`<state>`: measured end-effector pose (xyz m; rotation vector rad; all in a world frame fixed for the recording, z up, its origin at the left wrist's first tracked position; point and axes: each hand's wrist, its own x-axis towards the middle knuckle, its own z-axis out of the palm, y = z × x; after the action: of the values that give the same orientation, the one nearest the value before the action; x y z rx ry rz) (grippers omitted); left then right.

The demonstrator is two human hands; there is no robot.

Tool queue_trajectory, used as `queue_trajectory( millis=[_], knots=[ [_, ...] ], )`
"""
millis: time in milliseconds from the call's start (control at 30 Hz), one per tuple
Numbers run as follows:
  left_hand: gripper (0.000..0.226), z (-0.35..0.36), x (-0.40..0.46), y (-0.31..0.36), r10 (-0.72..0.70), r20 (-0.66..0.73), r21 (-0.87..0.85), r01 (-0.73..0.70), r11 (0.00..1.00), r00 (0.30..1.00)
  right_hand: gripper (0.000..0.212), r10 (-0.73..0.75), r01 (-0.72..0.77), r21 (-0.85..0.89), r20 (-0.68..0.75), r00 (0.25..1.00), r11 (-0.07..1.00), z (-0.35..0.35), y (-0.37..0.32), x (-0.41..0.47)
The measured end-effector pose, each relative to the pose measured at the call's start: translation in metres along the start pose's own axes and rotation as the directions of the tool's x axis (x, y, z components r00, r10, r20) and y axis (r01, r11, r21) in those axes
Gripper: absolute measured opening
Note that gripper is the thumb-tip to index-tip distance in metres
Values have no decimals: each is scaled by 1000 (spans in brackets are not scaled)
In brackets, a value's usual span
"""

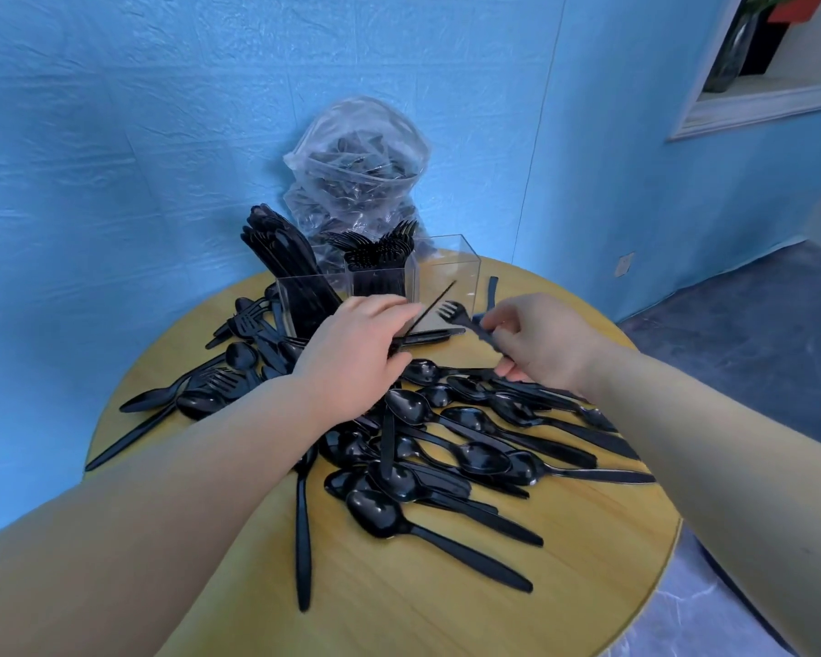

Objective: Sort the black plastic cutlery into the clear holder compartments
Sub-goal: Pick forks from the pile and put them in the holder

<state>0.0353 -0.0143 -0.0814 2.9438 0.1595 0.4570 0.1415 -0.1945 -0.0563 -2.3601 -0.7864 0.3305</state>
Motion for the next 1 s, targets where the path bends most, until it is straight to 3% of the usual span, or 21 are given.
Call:
queue_trajectory(
  millis=[133,267,400,600,867,1000],
  knots=[
    [44,-1,-7,-10,-86,69,44,83,996,994,30,-1,-46,-243,-188,982,969,-1,3,3],
    [36,-1,-11,-20,-108,100,69,101,992,989,19,-46,-52,-329,-284,958,943,-1,7,9],
    [30,1,-12,-25,-39,105,1,39,999,994,19,-178,118,-430,-102,979,895,13,5,25],
    [32,2,-15,-34,-15,161,-28,20,999,987,24,-173,195,-519,92,981,832,32,2,43],
    [22,-6,-34,-28,91,154,-169,-64,984,984,26,-145,199,-482,146,979,853,41,2,47],
    [18,-12,-46,-22,123,165,-193,-91,977,979,13,-158,200,-474,126,979,857,40,1,41]
  ],
)
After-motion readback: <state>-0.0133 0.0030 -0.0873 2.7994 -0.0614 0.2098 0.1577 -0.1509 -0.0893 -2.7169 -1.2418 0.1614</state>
